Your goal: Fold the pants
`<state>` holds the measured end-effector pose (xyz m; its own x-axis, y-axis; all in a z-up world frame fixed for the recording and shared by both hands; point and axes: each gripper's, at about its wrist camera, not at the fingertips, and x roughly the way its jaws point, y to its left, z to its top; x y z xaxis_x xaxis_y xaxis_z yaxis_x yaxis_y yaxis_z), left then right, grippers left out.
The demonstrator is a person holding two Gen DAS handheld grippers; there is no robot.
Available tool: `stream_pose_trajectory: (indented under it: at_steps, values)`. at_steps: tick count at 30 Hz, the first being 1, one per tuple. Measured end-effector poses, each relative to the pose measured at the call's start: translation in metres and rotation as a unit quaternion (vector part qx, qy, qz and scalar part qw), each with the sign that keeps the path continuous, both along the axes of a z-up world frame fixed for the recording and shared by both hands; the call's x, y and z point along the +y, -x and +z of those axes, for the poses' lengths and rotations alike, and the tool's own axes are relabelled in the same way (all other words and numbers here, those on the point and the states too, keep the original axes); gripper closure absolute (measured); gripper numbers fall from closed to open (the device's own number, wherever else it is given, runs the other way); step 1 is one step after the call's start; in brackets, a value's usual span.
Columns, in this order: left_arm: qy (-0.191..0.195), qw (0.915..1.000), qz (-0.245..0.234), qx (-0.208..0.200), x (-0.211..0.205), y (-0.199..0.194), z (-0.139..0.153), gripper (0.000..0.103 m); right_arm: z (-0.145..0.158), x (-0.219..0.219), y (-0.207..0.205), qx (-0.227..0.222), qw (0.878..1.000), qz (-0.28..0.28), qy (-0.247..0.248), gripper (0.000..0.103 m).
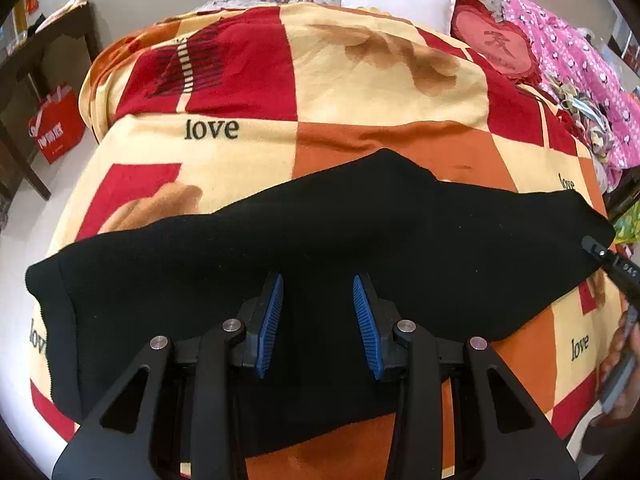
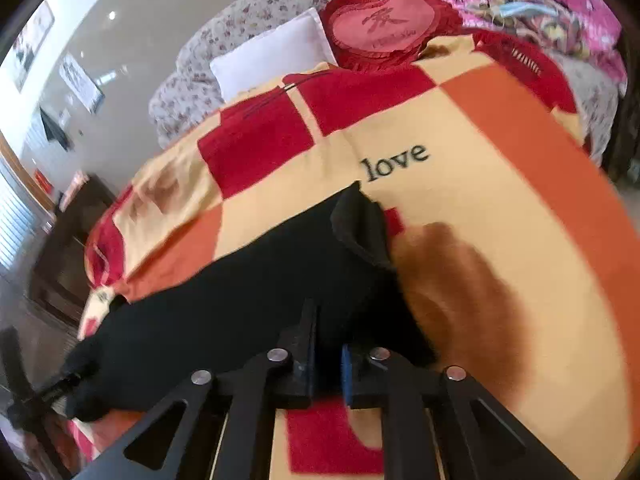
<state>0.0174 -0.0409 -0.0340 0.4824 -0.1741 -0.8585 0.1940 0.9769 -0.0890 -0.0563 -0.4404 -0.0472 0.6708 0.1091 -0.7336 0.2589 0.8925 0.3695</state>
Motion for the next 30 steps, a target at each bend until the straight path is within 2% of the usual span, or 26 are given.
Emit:
stream_pose_trajectory:
  at_steps: [2, 5, 11, 14, 16, 18, 22, 25, 27, 30]
  values:
    - [0.005, 1.0000, -0.001, -0.004, -0.001, 0.001, 0.004, 0.067, 0.010, -0.002, 0.007, 0.003, 1.000, -0.011, 0.024, 0.087]
    - [0.009, 0.9998, -0.004, -0.014, -0.007, 0.003, 0.011, 0.067, 0.026, -0.001, 0.014, -0.011, 0.999, -0.022, 0.045, 0.087]
    - [0.010, 0.9992, -0.028, -0.028, -0.028, 0.012, 0.019, 0.067, 0.052, 0.023, 0.010, -0.045, 0.994, -0.002, 0.097, 0.087]
    - [0.012, 0.9990, -0.038, -0.022, -0.038, 0.013, 0.015, 0.067, 0.052, 0.035, -0.002, -0.047, 0.993, 0.009, 0.106, 0.087]
    - [0.005, 0.9989, -0.044, -0.016, -0.045, 0.013, 0.009, 0.067, 0.044, 0.044, -0.014, -0.034, 0.994, 0.031, 0.098, 0.087]
    - [-0.001, 0.9989, -0.046, -0.011, -0.050, 0.012, 0.003, 0.067, 0.036, 0.054, -0.024, -0.017, 0.992, 0.045, 0.116, 0.087]
    - [-0.006, 0.9989, -0.044, -0.011, -0.053, 0.008, -0.002, 0.067, 0.038, 0.050, -0.026, -0.013, 0.987, 0.003, 0.158, 0.087]
    - [-0.007, 0.9989, -0.045, -0.013, -0.054, 0.007, -0.004, 0.066, 0.043, 0.038, -0.023, -0.040, 0.994, 0.002, 0.098, 0.085]
    - [-0.010, 0.9988, -0.045, -0.015, -0.054, 0.008, -0.004, 0.065, 0.042, 0.039, -0.024, -0.051, 0.996, 0.024, 0.062, 0.080]
    - [-0.013, 0.9987, -0.045, -0.018, -0.056, 0.008, -0.005, 0.064, 0.032, 0.056, -0.034, -0.031, 0.994, 0.070, 0.082, 0.078]
